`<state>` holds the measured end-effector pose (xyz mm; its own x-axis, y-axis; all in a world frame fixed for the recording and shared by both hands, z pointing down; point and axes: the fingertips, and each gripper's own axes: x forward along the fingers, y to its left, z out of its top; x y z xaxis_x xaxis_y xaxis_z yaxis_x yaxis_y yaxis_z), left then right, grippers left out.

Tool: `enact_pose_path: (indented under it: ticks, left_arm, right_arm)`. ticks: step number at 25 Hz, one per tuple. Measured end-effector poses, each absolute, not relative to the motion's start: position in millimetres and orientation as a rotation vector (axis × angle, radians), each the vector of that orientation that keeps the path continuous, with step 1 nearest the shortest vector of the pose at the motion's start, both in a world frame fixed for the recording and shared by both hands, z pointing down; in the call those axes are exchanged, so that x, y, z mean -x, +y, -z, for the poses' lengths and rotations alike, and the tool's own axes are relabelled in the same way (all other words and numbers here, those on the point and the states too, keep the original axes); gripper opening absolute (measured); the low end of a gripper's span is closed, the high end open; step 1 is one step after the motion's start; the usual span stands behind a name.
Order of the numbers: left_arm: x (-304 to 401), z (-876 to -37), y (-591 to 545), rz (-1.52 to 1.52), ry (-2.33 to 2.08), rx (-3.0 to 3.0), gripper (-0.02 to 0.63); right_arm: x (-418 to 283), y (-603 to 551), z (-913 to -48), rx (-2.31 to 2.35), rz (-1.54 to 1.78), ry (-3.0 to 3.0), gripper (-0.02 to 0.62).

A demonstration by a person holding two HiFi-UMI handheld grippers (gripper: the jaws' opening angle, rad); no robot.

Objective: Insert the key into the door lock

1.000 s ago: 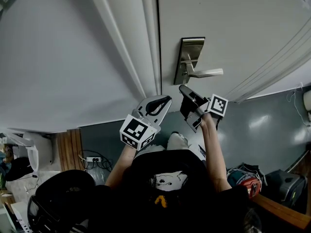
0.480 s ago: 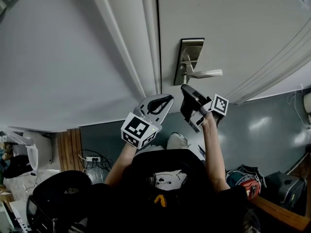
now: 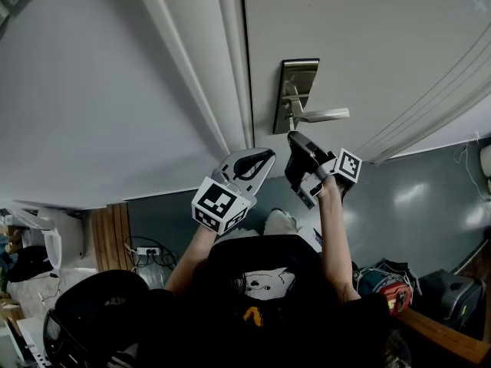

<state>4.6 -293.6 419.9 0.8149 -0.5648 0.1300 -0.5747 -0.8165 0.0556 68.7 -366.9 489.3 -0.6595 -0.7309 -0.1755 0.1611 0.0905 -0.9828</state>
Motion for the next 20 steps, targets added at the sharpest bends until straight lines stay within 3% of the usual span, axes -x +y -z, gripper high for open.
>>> enact_pose_path:
  ticks: [20]
  left_arm:
    - [-29.9,-423.4,-293.9,-0.209,-0.854,-2.902,0.020]
  right_arm:
    - [-65.5,-366.7,-485.0,0.475,1.743,1.594,0.023]
